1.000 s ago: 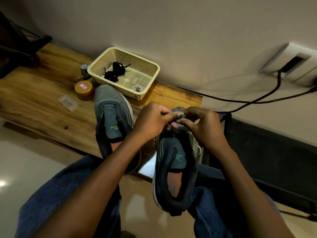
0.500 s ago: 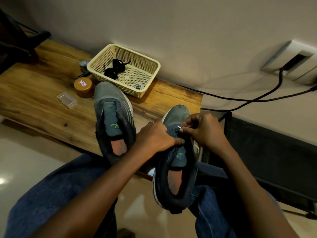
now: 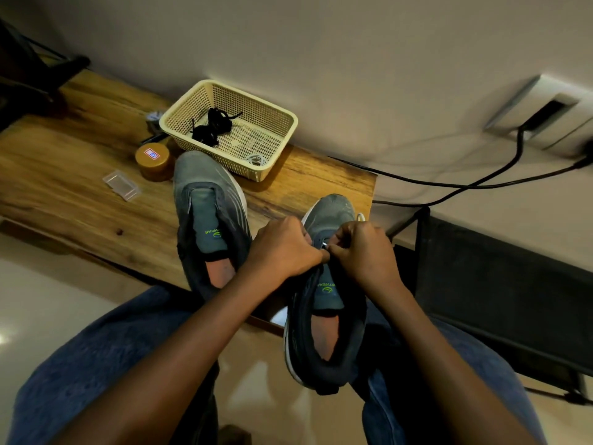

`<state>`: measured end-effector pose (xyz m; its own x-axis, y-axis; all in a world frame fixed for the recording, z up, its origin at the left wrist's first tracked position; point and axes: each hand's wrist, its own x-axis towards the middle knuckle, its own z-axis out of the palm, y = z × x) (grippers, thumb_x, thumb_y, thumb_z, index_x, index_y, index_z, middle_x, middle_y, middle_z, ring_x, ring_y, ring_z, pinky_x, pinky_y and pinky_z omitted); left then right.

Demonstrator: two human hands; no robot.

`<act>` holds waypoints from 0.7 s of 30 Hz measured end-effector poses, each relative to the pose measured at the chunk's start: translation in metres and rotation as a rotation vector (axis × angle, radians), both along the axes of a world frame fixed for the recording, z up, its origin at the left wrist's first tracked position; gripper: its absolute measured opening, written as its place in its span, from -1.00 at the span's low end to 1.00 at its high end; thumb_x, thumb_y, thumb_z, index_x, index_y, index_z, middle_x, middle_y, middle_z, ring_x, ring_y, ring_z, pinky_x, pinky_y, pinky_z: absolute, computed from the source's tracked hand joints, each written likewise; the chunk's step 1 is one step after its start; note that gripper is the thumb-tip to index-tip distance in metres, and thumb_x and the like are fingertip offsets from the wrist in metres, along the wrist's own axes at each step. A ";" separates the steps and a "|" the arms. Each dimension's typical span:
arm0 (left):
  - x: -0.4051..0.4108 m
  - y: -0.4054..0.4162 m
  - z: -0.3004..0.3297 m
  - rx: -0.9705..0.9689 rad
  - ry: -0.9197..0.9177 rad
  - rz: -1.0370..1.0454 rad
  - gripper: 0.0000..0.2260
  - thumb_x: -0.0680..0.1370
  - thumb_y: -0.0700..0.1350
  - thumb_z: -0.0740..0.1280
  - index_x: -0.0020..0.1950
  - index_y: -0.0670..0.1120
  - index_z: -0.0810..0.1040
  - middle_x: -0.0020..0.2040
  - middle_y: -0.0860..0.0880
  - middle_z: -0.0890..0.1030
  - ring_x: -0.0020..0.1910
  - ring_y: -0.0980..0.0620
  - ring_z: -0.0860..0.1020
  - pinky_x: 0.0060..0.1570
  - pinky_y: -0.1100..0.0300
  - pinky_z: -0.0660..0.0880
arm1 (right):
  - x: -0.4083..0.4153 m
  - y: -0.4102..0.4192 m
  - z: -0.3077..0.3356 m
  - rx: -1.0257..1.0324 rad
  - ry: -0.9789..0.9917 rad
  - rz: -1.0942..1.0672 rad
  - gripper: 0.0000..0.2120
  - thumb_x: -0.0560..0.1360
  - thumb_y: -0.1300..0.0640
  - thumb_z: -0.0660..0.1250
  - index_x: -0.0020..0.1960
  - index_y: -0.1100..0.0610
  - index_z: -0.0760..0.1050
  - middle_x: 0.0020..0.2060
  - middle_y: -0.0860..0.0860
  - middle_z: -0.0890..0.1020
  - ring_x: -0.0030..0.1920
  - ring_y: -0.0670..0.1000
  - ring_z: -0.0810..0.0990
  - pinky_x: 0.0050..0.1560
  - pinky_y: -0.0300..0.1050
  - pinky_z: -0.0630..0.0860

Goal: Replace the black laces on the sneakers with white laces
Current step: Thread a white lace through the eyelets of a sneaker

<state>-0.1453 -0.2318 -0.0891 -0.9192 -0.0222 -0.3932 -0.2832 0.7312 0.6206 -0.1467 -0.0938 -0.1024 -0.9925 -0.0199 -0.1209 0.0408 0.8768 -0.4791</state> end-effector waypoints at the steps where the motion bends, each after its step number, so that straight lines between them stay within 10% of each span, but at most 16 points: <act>1: 0.000 0.000 0.000 0.005 -0.001 -0.003 -0.77 0.31 0.09 0.50 -0.21 -0.03 0.61 -0.17 -0.01 0.64 -0.12 -0.02 0.60 -0.07 0.11 0.56 | 0.000 -0.001 -0.002 -0.005 0.001 -0.013 -0.93 0.41 0.20 0.37 -0.21 0.15 0.63 -0.22 0.10 0.67 -0.08 0.13 0.60 -0.10 0.06 0.55; 21: -0.004 -0.009 -0.004 0.153 -0.061 -0.037 -0.89 0.49 0.03 0.37 -0.07 0.02 0.60 -0.09 -0.03 0.65 -0.09 -0.06 0.62 0.02 0.03 0.57 | 0.006 -0.011 -0.011 -0.200 -0.087 -0.224 -0.78 0.43 0.19 0.37 -0.37 0.00 0.52 -0.30 0.01 0.67 -0.16 0.08 0.64 -0.06 0.09 0.57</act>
<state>-0.1497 -0.2410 -0.0935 -0.8925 0.0755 -0.4446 -0.2986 0.6400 0.7080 -0.1409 -0.1045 -0.1138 -0.9610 0.1662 -0.2209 0.2705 0.7301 -0.6275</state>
